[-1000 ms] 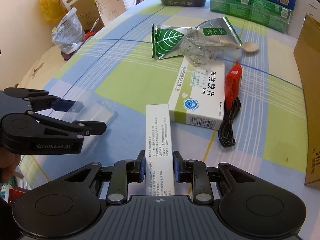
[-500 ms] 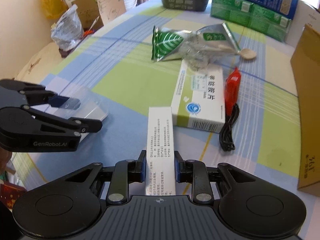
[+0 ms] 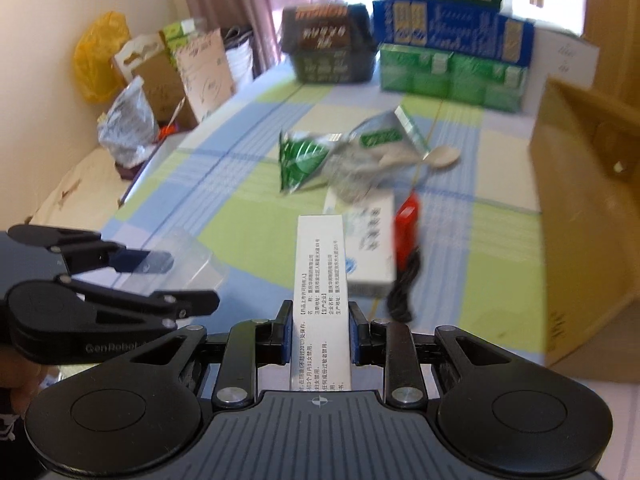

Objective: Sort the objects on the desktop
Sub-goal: 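Lift and carry the white box and clear tray toward the cardboard box, then open both tools to drop the white box and clear tray into the cardboard box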

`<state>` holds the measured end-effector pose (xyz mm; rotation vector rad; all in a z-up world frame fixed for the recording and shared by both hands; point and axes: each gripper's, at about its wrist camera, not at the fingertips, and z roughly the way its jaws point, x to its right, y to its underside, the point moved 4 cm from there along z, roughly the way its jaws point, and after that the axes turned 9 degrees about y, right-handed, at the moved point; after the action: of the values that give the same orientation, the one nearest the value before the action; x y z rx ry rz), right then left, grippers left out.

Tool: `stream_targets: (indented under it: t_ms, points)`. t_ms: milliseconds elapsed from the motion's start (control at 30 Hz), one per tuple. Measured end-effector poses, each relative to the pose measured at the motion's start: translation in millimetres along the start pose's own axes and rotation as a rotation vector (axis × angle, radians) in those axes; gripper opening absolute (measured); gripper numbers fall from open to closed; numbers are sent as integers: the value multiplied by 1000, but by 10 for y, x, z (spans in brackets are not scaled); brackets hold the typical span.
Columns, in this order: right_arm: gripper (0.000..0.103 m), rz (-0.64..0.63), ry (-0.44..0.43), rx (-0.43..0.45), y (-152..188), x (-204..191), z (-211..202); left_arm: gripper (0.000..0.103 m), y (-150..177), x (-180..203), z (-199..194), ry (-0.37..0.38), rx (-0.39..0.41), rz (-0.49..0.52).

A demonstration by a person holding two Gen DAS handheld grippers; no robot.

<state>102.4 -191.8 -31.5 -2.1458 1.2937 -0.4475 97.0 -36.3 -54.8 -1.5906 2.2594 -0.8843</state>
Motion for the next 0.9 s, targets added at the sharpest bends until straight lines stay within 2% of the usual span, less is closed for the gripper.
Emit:
stream_targets:
  t_ms: [233,433,900]
  points:
    - [23,18,64,97,-194,425,-555,51,-330,468,-299,4,55,62]
    - [23,53,118,139,-251,900,-922,51,-589,977,-422,34,87,118]
    - [23,147,260,176,-260,2192,-1345,51,-1233,2139,-188,162,116,196]
